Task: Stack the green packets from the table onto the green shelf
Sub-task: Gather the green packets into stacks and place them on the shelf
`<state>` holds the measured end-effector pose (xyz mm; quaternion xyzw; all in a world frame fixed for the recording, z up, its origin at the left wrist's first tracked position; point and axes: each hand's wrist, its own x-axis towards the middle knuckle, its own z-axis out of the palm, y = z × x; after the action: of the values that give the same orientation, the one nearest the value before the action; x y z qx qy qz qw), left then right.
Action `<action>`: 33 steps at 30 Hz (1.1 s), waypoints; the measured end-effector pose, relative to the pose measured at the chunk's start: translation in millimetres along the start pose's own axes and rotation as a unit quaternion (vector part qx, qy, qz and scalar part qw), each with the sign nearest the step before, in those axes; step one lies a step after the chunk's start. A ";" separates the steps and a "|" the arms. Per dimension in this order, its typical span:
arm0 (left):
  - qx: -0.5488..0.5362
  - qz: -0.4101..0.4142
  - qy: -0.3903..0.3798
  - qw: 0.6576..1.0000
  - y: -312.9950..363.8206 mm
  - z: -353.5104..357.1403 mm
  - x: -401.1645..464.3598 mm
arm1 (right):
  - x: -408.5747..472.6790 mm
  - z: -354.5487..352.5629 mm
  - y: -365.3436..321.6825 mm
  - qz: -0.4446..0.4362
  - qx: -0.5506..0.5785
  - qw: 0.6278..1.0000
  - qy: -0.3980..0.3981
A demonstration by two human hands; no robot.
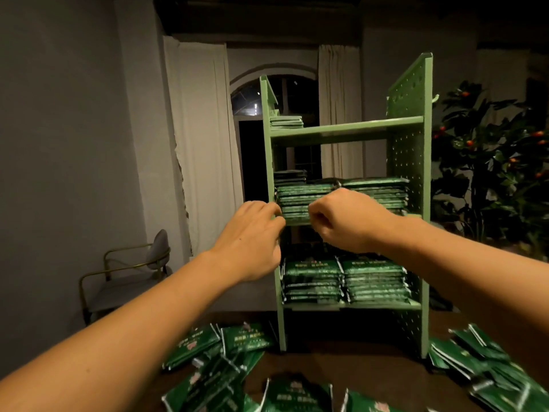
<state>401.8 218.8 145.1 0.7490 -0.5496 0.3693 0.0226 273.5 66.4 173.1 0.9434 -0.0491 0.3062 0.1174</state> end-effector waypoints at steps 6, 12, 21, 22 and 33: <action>-0.014 0.018 -0.031 0.999 30.1 0.6 -36.6 | -49.5 2.6 -16.6 0.024 0.051 0.996 -0.073; -0.065 0.037 -0.056 0.996 84.9 14.7 -68.0 | -117.6 19.5 -24.0 0.046 0.087 0.986 -0.134; -0.141 0.048 -0.126 0.981 157.9 87.9 -123.3 | -206.9 78.2 -25.3 0.121 0.107 0.922 -0.351; -0.153 0.043 -0.131 0.978 163.8 95.4 -128.2 | -214.8 85.8 -24.6 0.133 0.105 0.913 -0.372; -0.316 -0.200 -0.139 0.917 197.9 151.9 -148.1 | -232.9 165.5 -20.1 0.264 0.106 0.902 -0.324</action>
<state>297.6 193.3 -124.5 0.8410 -0.4738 0.0569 0.2548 182.4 49.0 -98.0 0.9500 -0.2986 0.0069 -0.0905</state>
